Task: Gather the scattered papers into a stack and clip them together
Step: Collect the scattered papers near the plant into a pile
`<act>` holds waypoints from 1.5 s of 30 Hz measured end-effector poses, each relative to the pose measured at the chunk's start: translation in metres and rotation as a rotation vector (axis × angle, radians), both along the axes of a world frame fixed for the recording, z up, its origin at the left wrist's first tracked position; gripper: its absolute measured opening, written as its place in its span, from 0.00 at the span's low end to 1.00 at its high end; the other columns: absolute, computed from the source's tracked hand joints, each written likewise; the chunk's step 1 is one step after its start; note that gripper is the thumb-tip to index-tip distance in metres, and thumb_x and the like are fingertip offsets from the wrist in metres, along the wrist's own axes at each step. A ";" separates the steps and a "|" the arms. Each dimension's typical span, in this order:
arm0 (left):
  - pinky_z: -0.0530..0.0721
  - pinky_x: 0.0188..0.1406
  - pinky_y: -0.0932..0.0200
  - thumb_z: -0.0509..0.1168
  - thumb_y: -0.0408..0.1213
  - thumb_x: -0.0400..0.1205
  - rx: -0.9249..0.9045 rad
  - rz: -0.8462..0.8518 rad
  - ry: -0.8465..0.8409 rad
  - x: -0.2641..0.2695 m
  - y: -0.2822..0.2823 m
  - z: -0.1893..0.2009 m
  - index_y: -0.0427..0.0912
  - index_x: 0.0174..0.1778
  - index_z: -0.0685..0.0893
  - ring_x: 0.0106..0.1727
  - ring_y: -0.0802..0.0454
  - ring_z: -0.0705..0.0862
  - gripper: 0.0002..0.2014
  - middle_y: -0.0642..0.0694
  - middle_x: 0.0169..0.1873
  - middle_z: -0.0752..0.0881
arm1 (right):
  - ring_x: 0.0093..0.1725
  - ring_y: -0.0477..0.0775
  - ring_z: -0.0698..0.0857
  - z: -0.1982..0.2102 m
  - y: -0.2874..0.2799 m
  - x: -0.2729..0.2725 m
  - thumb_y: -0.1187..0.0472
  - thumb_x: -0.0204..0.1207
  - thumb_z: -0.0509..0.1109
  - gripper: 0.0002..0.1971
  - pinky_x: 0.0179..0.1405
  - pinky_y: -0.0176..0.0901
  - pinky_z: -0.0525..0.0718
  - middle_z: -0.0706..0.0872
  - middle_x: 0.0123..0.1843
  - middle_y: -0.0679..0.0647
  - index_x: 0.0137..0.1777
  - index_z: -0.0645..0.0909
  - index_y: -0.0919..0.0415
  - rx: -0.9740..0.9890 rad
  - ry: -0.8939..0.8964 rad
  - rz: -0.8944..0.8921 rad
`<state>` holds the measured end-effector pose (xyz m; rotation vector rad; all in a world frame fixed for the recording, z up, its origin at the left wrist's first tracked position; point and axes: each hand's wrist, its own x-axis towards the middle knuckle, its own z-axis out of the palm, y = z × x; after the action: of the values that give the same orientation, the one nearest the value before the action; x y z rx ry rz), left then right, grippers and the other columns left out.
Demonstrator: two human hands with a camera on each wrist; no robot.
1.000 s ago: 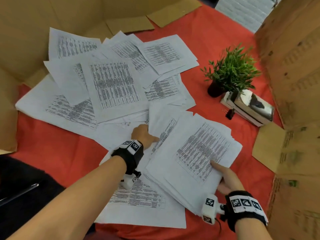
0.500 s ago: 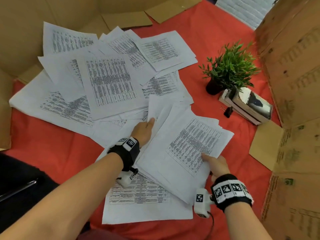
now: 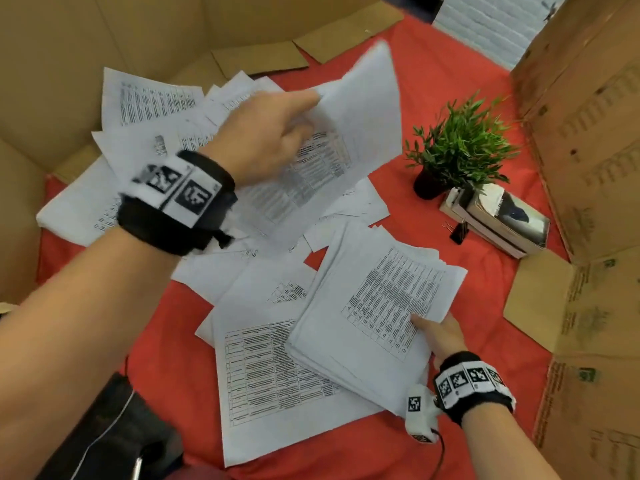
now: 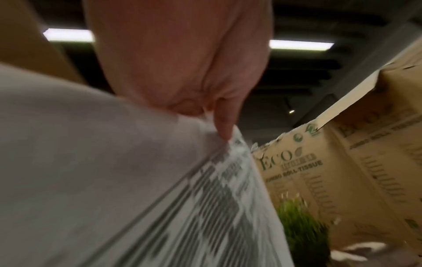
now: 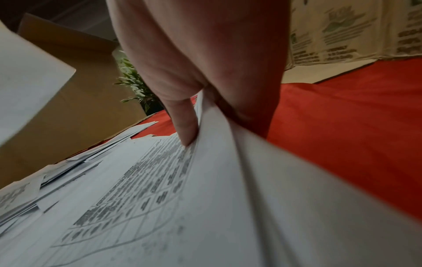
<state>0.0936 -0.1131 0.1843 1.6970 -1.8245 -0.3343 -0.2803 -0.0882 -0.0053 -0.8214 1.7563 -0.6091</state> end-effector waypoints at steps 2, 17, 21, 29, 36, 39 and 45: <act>0.71 0.38 0.55 0.58 0.31 0.77 -0.006 -0.137 -0.223 -0.014 -0.003 0.032 0.40 0.42 0.80 0.42 0.43 0.79 0.06 0.51 0.33 0.82 | 0.55 0.63 0.87 0.004 -0.002 0.001 0.75 0.77 0.71 0.19 0.64 0.62 0.84 0.88 0.59 0.60 0.66 0.81 0.62 0.004 -0.001 0.023; 0.67 0.71 0.26 0.77 0.37 0.68 0.130 -0.824 -0.704 -0.227 0.019 -0.161 0.53 0.49 0.90 0.66 0.42 0.76 0.14 0.46 0.58 0.82 | 0.67 0.60 0.85 -0.002 0.003 -0.023 0.42 0.85 0.59 0.26 0.71 0.59 0.78 0.87 0.67 0.61 0.73 0.79 0.61 0.030 -0.489 -0.173; 0.65 0.74 0.35 0.73 0.22 0.66 0.183 -0.602 -0.371 -0.231 0.036 -0.179 0.48 0.79 0.67 0.79 0.41 0.66 0.44 0.44 0.82 0.64 | 0.71 0.60 0.83 -0.012 0.006 -0.032 0.35 0.74 0.71 0.36 0.74 0.59 0.75 0.84 0.71 0.61 0.75 0.78 0.60 0.036 -0.483 -0.168; 0.80 0.57 0.50 0.67 0.39 0.80 0.493 0.129 0.118 -0.094 0.051 -0.188 0.42 0.70 0.72 0.57 0.45 0.83 0.22 0.45 0.61 0.79 | 0.49 0.64 0.92 -0.009 0.002 -0.011 0.71 0.71 0.78 0.20 0.42 0.51 0.90 0.92 0.53 0.63 0.63 0.84 0.69 0.047 -0.227 -0.096; 0.79 0.59 0.54 0.80 0.64 0.58 0.798 -0.149 -0.056 -0.068 0.092 -0.197 0.50 0.67 0.73 0.56 0.55 0.79 0.45 0.56 0.57 0.78 | 0.53 0.57 0.89 0.025 -0.012 -0.018 0.63 0.75 0.74 0.15 0.59 0.54 0.86 0.91 0.56 0.59 0.61 0.86 0.62 -0.260 0.107 0.041; 0.79 0.56 0.51 0.82 0.53 0.62 0.814 -0.216 -0.180 -0.090 0.096 -0.203 0.45 0.67 0.72 0.57 0.48 0.81 0.40 0.49 0.59 0.79 | 0.55 0.57 0.87 0.056 -0.012 -0.032 0.64 0.77 0.73 0.17 0.57 0.49 0.83 0.89 0.58 0.61 0.64 0.84 0.69 -0.351 0.100 -0.049; 0.74 0.57 0.48 0.67 0.36 0.79 0.658 -0.361 -0.443 -0.093 0.071 -0.194 0.41 0.60 0.83 0.63 0.42 0.78 0.14 0.42 0.58 0.81 | 0.47 0.46 0.85 0.089 0.003 -0.051 0.67 0.80 0.71 0.13 0.46 0.35 0.86 0.85 0.61 0.59 0.63 0.81 0.64 -0.440 -0.038 -0.230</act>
<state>0.0011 -0.0416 -0.0096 1.9639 -2.5567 -0.8397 -0.3318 -0.0849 0.0838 -0.9001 1.7181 -1.1862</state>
